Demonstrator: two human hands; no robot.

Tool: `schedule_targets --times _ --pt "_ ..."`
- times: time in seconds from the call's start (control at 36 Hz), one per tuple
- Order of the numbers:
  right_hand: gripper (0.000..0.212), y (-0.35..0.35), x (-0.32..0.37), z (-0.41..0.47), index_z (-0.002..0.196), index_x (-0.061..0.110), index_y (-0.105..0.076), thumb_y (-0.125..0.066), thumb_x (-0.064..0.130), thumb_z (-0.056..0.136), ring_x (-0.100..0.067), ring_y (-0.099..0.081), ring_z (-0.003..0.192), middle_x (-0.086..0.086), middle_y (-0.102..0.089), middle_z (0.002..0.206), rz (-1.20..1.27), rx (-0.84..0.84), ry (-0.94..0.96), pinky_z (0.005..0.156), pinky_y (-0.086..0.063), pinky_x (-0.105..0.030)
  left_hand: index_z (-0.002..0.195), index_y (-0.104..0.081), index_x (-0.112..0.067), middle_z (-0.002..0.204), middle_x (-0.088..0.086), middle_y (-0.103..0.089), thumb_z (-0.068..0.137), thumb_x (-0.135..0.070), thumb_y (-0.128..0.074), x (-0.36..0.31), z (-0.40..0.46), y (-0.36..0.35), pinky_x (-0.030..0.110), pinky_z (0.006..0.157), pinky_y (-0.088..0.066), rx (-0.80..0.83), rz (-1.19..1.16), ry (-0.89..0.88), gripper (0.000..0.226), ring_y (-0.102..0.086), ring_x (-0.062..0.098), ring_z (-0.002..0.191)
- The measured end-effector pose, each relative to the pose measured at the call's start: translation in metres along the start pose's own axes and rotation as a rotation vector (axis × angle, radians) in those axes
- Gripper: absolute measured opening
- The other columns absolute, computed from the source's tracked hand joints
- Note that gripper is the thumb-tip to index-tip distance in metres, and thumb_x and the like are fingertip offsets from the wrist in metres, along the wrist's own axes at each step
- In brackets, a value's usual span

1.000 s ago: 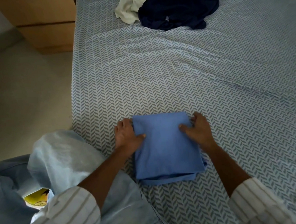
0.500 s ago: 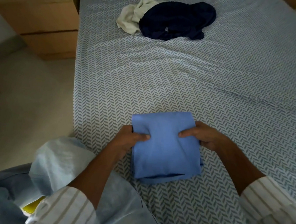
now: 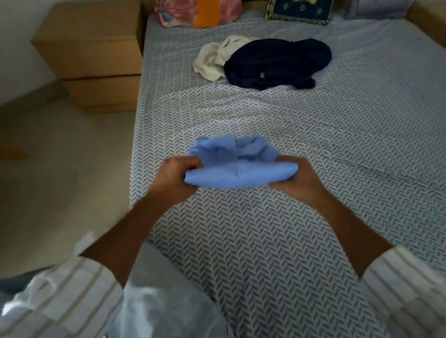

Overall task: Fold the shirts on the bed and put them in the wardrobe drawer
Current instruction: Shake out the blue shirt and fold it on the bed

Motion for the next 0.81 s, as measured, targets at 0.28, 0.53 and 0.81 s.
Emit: schedule_targets --times 0.28,0.53,0.81 --pt "0.012 -0.076 -0.102 -0.070 0.095 0.008 -0.074 -0.073 0.008 0.083 0.011 -0.057 0.116 -0.002 -0.074 0.111 0.072 0.175 0.143 0.113 -0.040 -0.049 0.077 -0.072 -0.024 0.082 -0.006 -0.074 0.067 -0.025 -0.056 0.050 -0.090 -0.071 0.032 0.070 -0.054 0.346 0.210 -0.164 0.019 -0.070 0.018 0.073" --pt "0.033 -0.065 -0.117 -0.105 0.099 0.028 -0.073 -0.056 0.015 0.075 0.005 -0.044 0.134 0.027 -0.055 0.137 -0.111 -0.041 0.329 0.115 -0.033 -0.021 0.081 -0.076 -0.021 0.095 0.001 -0.066 0.069 -0.022 -0.062 0.050 -0.118 -0.078 0.035 0.083 -0.050 0.257 0.207 -0.132 0.019 -0.062 0.021 0.089" --pt "0.023 -0.099 -0.131 -0.138 0.094 0.023 -0.073 -0.067 0.032 0.074 -0.020 -0.065 0.085 0.007 -0.066 0.102 -0.355 -0.001 0.241 0.073 -0.058 -0.042 0.076 -0.064 -0.026 0.074 -0.006 -0.065 0.060 -0.027 -0.067 0.040 -0.130 -0.086 0.030 0.068 -0.047 0.477 0.297 -0.098 0.016 -0.064 0.021 0.072"
Point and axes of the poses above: each hand's wrist, its own z-axis towards the middle knuckle, its own y-axis out of the back of the hand, x = y × z, the point moved 2 cm from there along z, towards the middle knuckle
